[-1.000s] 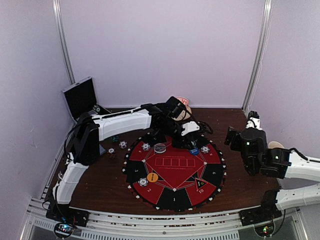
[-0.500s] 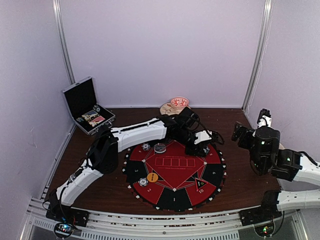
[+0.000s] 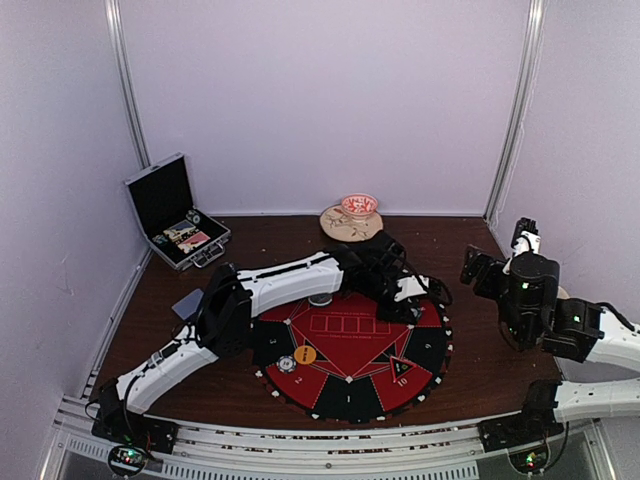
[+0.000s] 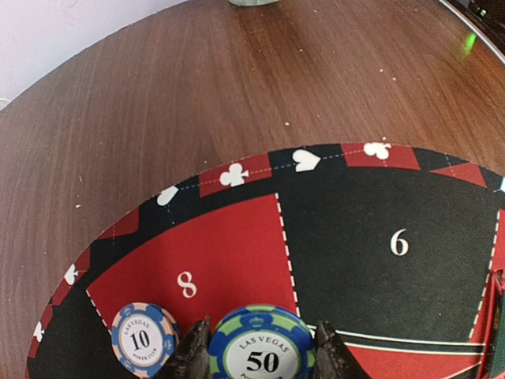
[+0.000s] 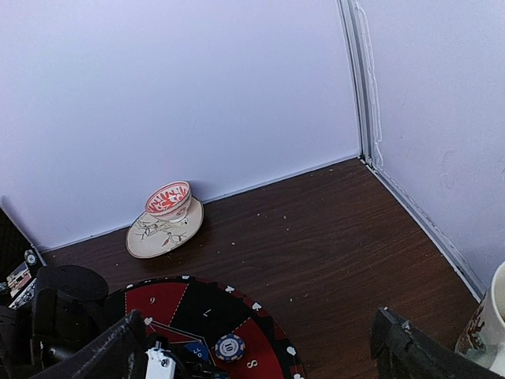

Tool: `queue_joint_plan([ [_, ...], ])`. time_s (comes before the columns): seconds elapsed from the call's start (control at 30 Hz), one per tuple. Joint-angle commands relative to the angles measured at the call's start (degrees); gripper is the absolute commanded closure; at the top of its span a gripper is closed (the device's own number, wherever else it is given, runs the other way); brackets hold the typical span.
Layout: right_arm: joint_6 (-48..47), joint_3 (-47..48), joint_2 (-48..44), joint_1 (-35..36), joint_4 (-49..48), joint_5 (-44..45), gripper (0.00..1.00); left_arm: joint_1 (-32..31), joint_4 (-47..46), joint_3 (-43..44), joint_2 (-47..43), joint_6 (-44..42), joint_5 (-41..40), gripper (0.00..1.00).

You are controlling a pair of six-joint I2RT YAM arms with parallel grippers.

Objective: Distribute texas hold em gaming equipment
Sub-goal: Place the poker chips pile at the small blind area.

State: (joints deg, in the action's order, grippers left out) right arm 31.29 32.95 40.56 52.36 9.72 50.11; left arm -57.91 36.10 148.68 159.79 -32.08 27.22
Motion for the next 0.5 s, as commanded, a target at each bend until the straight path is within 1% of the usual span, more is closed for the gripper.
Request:
queue_joint_plan([
  [0.0, -0.50, 0.28, -0.19, -0.15, 0.82, -0.73, 0.01, -0.01, -4.45, 3.32, 1.75, -0.71, -0.25, 0.86],
  [0.47, -0.94, 0.24, 0.21, -0.13, 0.22, -1.77, 0.01, -0.01, -7.57, 6.45, 5.21, -1.36, -3.38, 0.86],
])
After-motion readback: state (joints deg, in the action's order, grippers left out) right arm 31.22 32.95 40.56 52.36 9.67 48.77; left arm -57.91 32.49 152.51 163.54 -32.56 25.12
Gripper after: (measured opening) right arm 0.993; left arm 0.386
